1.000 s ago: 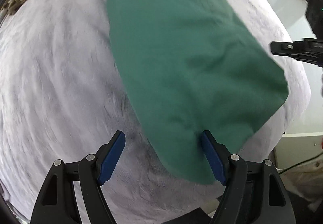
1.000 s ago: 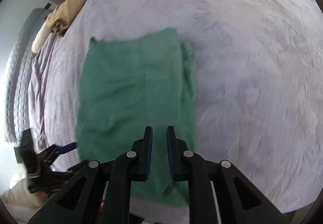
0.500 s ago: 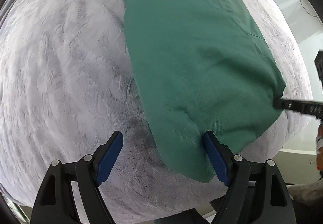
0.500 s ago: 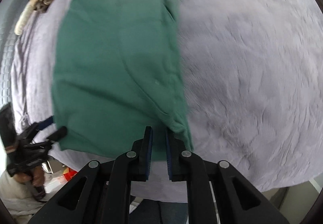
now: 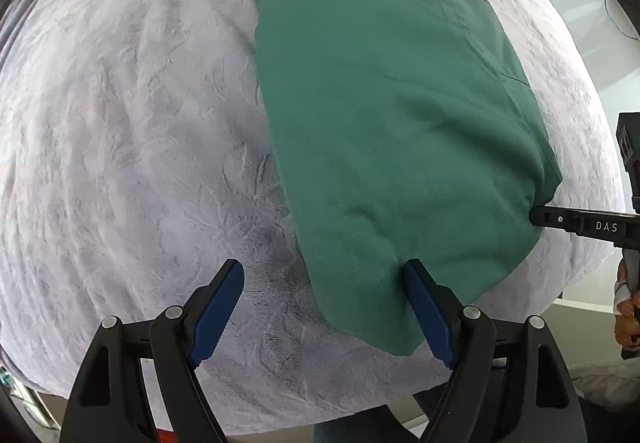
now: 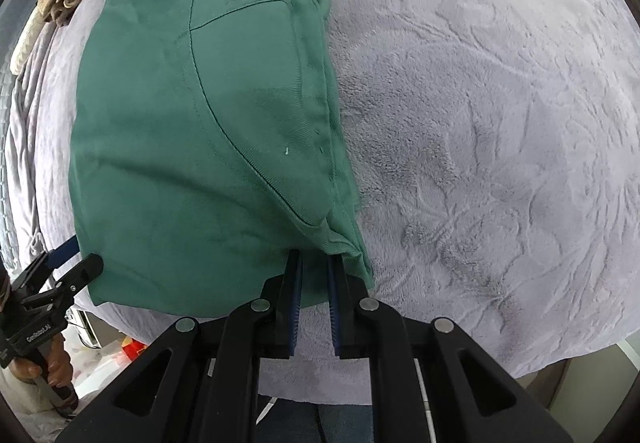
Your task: Fold large clothes
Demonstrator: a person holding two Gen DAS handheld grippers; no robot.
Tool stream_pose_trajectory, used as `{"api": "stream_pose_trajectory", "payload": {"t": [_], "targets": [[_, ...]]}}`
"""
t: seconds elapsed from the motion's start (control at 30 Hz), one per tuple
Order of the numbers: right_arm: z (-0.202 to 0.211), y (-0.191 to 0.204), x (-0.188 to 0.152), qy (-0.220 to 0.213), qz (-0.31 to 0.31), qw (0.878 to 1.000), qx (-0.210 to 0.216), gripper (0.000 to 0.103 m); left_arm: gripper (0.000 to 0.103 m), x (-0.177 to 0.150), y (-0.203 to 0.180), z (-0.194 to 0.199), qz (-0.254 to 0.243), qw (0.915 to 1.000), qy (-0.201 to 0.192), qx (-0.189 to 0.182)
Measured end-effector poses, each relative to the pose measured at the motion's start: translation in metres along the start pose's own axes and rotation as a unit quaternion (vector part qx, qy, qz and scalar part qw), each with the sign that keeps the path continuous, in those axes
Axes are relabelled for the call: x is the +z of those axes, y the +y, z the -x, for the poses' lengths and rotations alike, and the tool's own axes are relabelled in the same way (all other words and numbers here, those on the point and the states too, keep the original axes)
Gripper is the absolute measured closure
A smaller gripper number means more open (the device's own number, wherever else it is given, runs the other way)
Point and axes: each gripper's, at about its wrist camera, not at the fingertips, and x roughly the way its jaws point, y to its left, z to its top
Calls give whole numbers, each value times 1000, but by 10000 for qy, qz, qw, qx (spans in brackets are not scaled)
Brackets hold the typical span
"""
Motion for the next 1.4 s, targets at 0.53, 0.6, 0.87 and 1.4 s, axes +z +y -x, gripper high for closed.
{"api": "stream_pose_trajectory", "payload": {"t": [0.53, 0.6, 0.87, 1.4], "targets": [[76, -1, 28, -1242, -303, 9897, 648, 43, 20, 36, 22, 34, 610, 9970, -393, 256], [74, -4, 45, -1298, -390, 9884, 691, 39, 20, 42, 23, 32, 685, 9964, -402, 301], [34, 3, 80, -675, -461, 9943, 685, 98, 20, 59, 13, 27, 701, 9956, -418, 464], [42, -26, 62, -627, -657, 9959, 51, 100, 20, 50, 8, 13, 715, 9954, -301, 569]]}}
